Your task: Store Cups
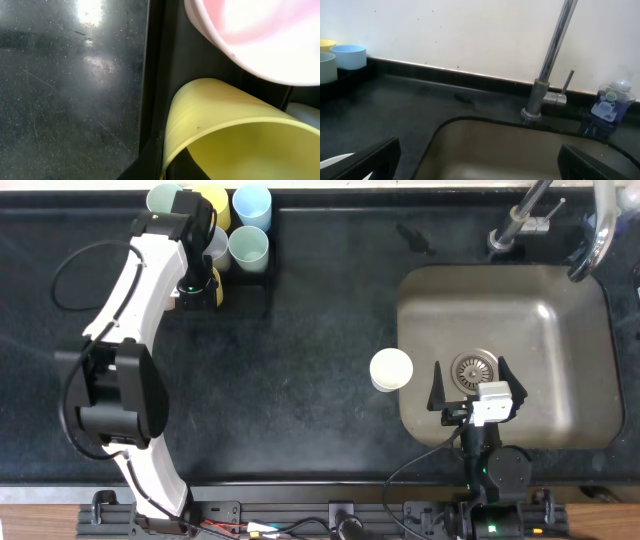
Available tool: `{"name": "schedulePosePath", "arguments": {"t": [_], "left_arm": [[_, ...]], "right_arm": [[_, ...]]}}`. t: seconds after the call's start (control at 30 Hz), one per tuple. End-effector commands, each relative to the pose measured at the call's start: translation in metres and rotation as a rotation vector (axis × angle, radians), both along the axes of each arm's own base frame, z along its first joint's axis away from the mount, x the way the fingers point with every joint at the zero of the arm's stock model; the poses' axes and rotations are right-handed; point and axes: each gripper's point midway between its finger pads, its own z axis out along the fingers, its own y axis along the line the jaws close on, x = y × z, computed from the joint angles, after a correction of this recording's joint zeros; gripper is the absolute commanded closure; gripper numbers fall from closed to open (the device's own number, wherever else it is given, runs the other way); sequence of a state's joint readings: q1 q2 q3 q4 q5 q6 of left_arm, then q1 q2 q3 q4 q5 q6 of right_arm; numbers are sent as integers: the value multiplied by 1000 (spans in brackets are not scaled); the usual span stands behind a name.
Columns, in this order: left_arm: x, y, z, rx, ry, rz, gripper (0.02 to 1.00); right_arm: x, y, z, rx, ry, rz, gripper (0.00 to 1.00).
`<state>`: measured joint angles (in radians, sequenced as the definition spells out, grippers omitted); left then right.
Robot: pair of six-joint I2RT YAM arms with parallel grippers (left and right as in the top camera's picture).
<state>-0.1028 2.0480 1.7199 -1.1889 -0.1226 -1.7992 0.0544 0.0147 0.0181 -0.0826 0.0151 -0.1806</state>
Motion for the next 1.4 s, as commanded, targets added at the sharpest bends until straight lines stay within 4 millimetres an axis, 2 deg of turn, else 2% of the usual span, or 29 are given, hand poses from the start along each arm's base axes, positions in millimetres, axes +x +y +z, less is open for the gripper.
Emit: {"name": "schedulePosePath", "arguments": {"t": [0.03,0.27,0.53,0.63,0.73,0.93,1.07,1.23,1.3,1.4], "left_arm": [[-1,3,-6,4,19,-16,934],[-1,3,-8,5,25,-16,886],[1,4,-6,11,12,-15,520],[2,6,6,21,-18,-14,452],[1,8,27,40,-66,-12,391],[-8,17,80,78,-179,-13,275],[-11,29,131,145,-317,-71,156],[15,47,215,399,-590,-345,56],[31,46,249,545,-706,-537,56],[43,30,293,767,-905,-809,71]], "right_arm": [[0,1,-3,0,-3,3,7],[0,1,-3,0,-2,3,7],[0,1,-3,0,-3,3,7],[0,1,-3,0,-2,3,5],[0,1,-3,1,-2,3,5],[0,1,-3,0,-3,3,7],[0,1,-3,0,-2,3,5],[0,1,-3,0,-2,3,7],[0,1,-3,0,-3,3,5],[0,1,-3,0,-2,3,5]]}}
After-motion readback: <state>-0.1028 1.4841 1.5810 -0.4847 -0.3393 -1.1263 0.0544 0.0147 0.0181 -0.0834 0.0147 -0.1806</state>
